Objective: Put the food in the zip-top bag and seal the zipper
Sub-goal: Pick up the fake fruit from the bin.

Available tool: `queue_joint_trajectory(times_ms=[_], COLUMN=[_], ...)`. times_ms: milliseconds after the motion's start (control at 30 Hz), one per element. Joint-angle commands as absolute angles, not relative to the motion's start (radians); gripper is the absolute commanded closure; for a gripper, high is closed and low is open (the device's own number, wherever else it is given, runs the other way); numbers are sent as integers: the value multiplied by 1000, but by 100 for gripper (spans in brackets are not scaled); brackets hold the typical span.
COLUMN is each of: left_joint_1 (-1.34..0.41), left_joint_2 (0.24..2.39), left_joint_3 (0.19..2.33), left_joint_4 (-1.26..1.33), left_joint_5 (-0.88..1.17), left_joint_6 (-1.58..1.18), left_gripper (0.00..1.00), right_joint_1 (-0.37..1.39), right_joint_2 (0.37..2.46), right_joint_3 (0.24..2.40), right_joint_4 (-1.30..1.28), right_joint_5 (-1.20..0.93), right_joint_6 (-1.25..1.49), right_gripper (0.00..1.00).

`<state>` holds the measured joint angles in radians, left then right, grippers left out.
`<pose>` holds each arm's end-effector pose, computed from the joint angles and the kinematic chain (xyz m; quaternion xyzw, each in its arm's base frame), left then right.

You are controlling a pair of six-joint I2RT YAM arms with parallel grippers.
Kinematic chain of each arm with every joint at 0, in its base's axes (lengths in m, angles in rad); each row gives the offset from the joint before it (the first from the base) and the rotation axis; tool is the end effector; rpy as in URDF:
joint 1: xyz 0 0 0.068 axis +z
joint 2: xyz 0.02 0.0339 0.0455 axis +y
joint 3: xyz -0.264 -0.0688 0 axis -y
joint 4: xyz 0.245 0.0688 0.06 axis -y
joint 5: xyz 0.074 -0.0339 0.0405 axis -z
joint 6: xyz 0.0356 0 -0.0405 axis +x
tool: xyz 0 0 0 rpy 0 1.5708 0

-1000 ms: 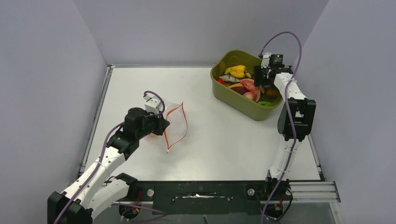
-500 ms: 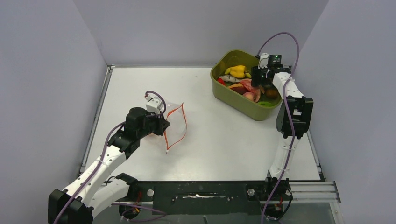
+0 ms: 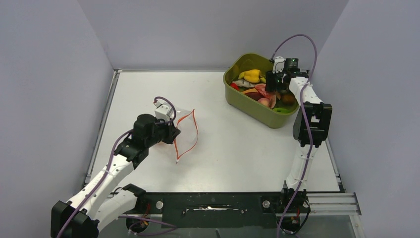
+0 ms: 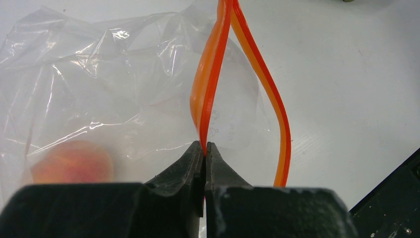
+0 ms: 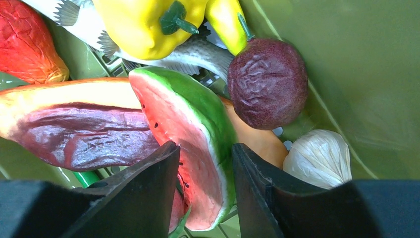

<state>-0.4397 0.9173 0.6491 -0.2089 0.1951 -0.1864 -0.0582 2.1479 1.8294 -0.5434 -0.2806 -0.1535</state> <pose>0.1856 -0.0950 0.2660 0.1576 0.8369 -0.2385 0.4668 0.4857 -0.0184 0.2329 -0.0927 0.9253 0.0941 0.3556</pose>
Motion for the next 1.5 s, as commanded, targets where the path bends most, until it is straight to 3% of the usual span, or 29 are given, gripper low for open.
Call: queue_joint_trajectory(times_ms=[0,133,367,667,1467], left_joint_1=[-443,-443,-443,-443,-444], left_joint_2=[897,897,895,899,856], left_joint_3=[663,664,664,666,661], left_joint_4=[-146,-145,-146,-146,-79], left_joint_5=[217,221,218,219,252], left_joint_6=[-178,-179,-178,-178,-303], left_gripper=[100,100,100,100,100], right_joint_1=[-56,-57,-52,-30,26], right_joint_2=[2154,2162,2129,2061,1744], right_joint_3=[1856,1864,1865,1826,1643], right_joint_4=[-531,-540,-519,-488,-478], right_joint_5=[-311,-334,-302,-216,63], right_joint_6=[-186,-207,-206,-198,0], right_gripper=[56,57,81,99,100])
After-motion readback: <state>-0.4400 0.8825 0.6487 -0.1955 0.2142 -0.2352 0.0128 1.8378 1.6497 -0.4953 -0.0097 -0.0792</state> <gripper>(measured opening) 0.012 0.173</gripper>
